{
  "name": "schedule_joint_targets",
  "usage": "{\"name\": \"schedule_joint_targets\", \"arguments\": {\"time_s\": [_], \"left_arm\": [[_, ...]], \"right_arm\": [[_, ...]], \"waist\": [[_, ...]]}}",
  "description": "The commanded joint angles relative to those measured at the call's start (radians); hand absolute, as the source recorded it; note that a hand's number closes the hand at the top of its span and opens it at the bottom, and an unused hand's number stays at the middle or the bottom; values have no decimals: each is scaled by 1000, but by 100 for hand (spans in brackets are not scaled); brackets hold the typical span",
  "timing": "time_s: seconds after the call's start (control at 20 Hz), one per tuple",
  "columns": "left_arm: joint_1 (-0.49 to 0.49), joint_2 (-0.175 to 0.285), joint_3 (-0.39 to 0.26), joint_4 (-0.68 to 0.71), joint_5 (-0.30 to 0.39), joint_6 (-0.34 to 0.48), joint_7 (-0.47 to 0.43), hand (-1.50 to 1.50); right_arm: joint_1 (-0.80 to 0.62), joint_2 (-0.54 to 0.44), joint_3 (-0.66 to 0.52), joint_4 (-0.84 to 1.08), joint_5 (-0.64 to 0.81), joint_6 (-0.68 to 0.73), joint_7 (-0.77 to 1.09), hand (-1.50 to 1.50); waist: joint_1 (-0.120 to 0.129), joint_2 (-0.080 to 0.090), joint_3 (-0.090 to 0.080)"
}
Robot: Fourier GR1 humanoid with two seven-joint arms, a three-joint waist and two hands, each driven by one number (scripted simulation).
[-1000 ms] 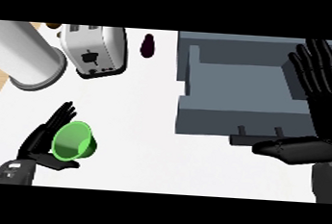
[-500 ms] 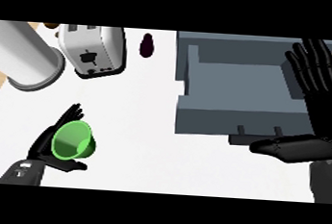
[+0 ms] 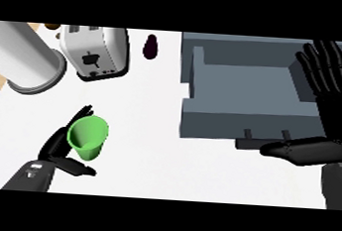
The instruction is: Pick up the cup, place it into the drawer and close the drawer
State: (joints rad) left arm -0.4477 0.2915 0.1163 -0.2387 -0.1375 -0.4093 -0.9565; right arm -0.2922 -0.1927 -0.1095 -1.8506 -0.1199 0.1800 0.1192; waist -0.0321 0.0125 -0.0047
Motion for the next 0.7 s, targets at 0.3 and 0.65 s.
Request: {"name": "schedule_joint_targets", "arguments": {"time_s": [0.3, 0.65], "left_arm": [[14, -33, -19, -78, 10, -127, -225, 150], [-11, -140, 110, -93, 81, 336, -211, 150]], "right_arm": [[25, -9, 6, -39, 16, -3, 25, -150], [8, -27, -41, -8, -30, 19, -4, -150]], "waist": [[6, -5, -1], [6, -1, 0]]}}
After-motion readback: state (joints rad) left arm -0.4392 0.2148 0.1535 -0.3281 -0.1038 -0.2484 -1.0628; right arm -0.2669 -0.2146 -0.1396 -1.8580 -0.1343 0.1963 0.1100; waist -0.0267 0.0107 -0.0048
